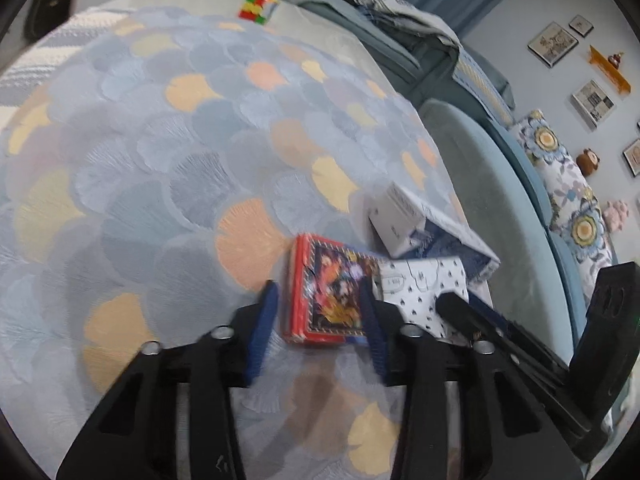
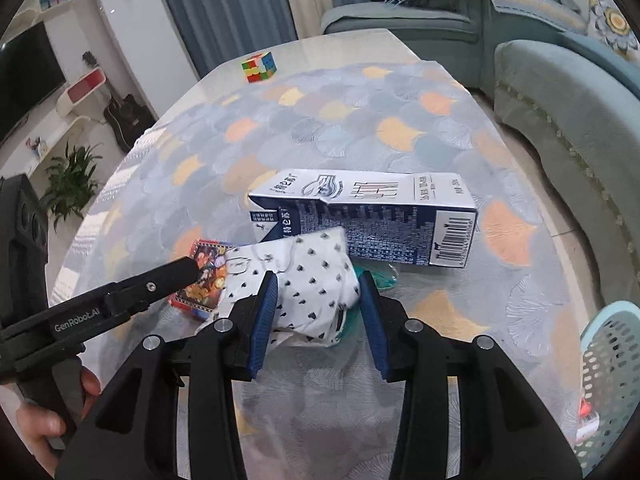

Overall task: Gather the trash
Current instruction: 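Grasp the red card box with left tool while right tool grasps polka-dot bag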

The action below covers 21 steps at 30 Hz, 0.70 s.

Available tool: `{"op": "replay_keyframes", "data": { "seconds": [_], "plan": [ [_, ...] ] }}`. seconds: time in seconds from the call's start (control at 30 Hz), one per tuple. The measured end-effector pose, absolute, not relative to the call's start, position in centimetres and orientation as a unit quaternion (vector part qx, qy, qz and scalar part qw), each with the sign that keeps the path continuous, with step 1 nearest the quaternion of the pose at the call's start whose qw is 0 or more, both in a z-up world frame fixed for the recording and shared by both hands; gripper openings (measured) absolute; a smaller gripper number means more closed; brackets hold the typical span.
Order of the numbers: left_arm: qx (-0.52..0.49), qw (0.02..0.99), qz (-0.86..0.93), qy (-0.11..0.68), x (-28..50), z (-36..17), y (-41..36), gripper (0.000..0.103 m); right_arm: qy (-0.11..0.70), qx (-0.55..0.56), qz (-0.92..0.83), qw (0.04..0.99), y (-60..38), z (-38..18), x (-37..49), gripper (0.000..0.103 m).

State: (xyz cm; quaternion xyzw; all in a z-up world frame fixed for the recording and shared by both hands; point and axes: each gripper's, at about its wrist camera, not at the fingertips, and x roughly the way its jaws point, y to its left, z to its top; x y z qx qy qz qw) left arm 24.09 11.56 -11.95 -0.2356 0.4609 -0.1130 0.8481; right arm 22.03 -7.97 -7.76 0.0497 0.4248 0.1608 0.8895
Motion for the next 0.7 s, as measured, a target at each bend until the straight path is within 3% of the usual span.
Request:
{"op": "replay_keyframes", "data": {
  "seconds": [0.17,0.4,0.53,0.6,0.63,0.67,0.7],
  "plan": [
    [-0.238,0.831,-0.146,0.481,23.0,-11.5,11.8,0.019,0.415,0.042,0.187,0.889,-7.9,-7.4,19.8,0.009],
    [-0.164,0.792,-0.227,0.543,20.1,-11.4,10.2,0.018,0.42,0.042,0.193,0.885,-9.2,-7.4,16.2,0.008],
    [-0.11,0.807,-0.25,0.523,18.5,-10.5,9.7,0.037,0.416,0.049,0.169,0.892,-11.9,-7.1,14.4,0.008],
    [-0.084,0.836,-0.205,0.503,19.2,-10.2,9.5,0.038,0.418,0.048,0.155,0.894,-13.2,-7.0,13.9,0.008],
    [-0.077,0.847,-0.188,0.491,19.6,-10.1,9.3,0.044,0.419,0.045,0.147,0.895,-13.7,-7.0,13.7,0.008],
    [-0.072,0.862,-0.173,0.47,20.2,-9.9,9.1,0.06,0.421,0.04,0.139,0.896,-14.3,-7.0,13.5,0.008],
    [-0.067,0.874,-0.165,0.451,20.6,-9.8,8.9,0.067,0.423,0.038,0.133,0.896,-14.7,-7.1,13.4,0.008]
  ]
}}
